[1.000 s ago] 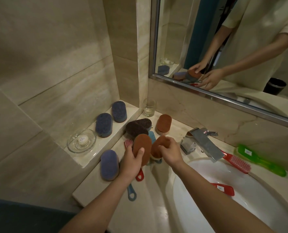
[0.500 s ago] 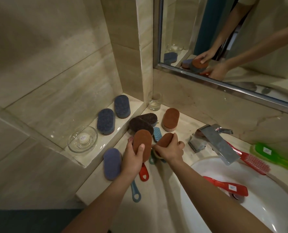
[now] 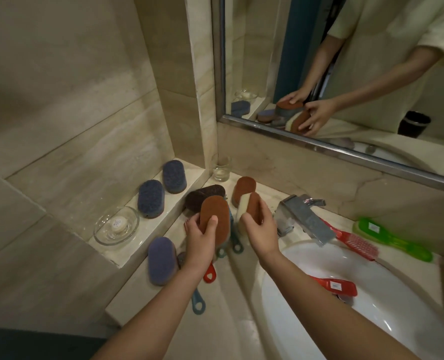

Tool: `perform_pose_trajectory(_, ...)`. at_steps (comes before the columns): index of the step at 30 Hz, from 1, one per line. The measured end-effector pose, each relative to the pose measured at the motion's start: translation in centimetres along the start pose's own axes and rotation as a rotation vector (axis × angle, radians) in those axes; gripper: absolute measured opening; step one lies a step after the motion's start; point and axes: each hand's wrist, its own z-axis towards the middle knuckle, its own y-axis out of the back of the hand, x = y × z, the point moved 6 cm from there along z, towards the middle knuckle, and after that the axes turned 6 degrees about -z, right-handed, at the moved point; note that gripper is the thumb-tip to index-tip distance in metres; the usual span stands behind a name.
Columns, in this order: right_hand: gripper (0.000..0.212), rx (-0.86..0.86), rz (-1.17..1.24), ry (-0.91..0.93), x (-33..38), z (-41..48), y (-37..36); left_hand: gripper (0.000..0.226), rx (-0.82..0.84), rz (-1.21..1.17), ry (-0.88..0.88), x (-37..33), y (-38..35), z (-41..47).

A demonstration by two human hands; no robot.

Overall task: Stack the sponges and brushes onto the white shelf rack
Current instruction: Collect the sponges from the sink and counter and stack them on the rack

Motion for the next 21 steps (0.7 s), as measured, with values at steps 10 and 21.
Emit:
perform_pose_trajectory(10, 0.051, -0.133, 0.211, 0.178, 5.4, -4.7, 9.2, 0.041, 0.146, -0.202, -0.076, -9.0, -5.6, -6.1)
perform_pose_trajectory(21, 0.044, -0.463, 0.107, 0.361, 8.6, -9.9, 26.1, 0.085, 0.594, 0.009, -0.298, -16.2, -17.2, -14.4)
